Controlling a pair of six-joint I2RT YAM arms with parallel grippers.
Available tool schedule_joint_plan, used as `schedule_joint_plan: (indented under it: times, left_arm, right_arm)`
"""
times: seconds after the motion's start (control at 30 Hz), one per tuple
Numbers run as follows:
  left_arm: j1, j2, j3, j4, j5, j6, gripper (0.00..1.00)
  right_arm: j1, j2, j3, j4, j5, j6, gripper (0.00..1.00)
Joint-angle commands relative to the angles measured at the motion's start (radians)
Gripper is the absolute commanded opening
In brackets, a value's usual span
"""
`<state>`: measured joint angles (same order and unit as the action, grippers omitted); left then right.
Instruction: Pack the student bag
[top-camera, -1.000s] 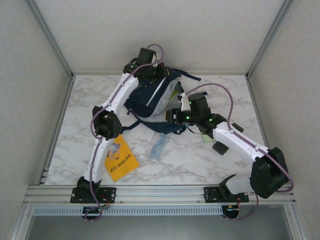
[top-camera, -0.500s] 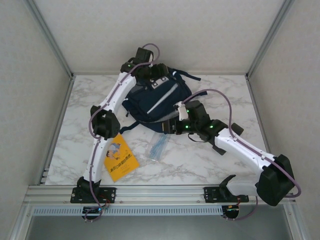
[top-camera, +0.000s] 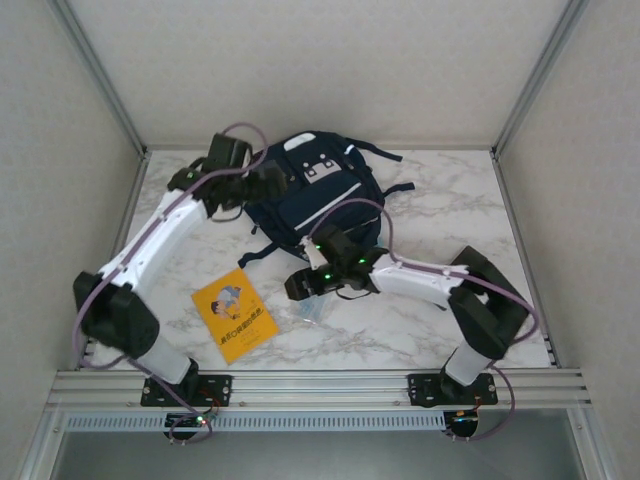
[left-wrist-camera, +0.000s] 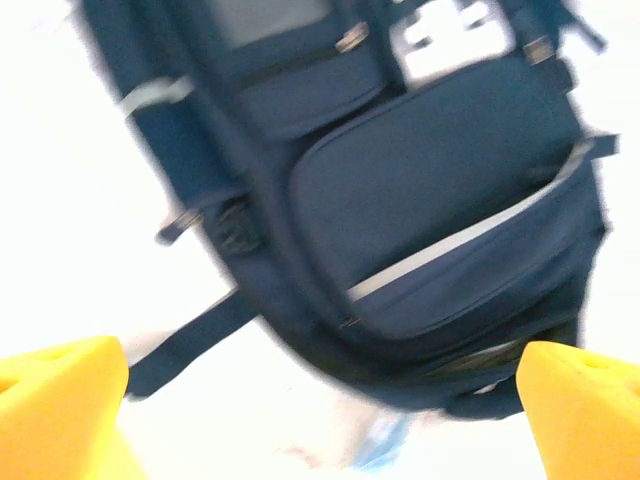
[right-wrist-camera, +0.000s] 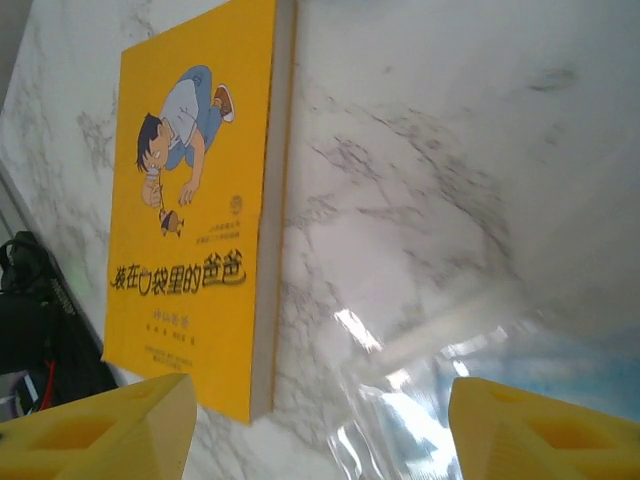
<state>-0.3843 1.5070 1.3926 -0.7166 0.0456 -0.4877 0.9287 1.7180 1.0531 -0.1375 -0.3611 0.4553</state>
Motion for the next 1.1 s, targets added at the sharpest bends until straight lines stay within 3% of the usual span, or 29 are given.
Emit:
schedule_joint_plan:
  times: [0.0,0.23,0.33,0.4,0.47,0.57,0.7,0.93,1.07]
  left_arm:
    - [0.047,-0.099,-0.235,0.019,-0.052,-0.07,1.0]
    - [0.148,-0.293,-0.526,0.019,-0.044,-0.147,1.0]
    - [0.177,-0.35,-0.635,0.05,-0.049,-0.195,0.96]
    - [0.193,-0.378,-0.709,0.085,-0.038,-0.226,0.86]
    - [0.204,-0.399,-0.772,0.13,-0.023,-0.255,0.67]
    - [0.206,-0.399,-0.834,0.182,-0.019,-0.273,0.48]
    - [0.208,-0.367,-0.887,0.235,-0.021,-0.289,0.48]
    - [0.207,-0.366,-0.966,0.314,-0.023,-0.327,0.48]
    - [0.207,-0.378,-0.995,0.339,-0.029,-0.342,0.48]
  right_arm:
    - [0.062,0.108,0.121,0.032,0.007,-0.026,0.69]
    - [0.133,0.275,0.299,-0.038,0.065,-0.042,0.7]
    - [0.144,0.325,0.346,-0.071,0.093,-0.04,0.7]
    - [0.147,0.355,0.369,-0.076,0.097,-0.029,0.7]
    - [0.151,0.377,0.387,-0.085,0.101,-0.027,0.7]
    - [0.157,0.402,0.415,-0.104,0.104,-0.027,0.69]
    - [0.164,0.408,0.429,-0.103,0.073,-0.028,0.63]
    - [0.17,0.387,0.436,-0.053,-0.073,0.011,0.44]
    - [0.178,0.348,0.423,-0.04,-0.086,0.021,0.41]
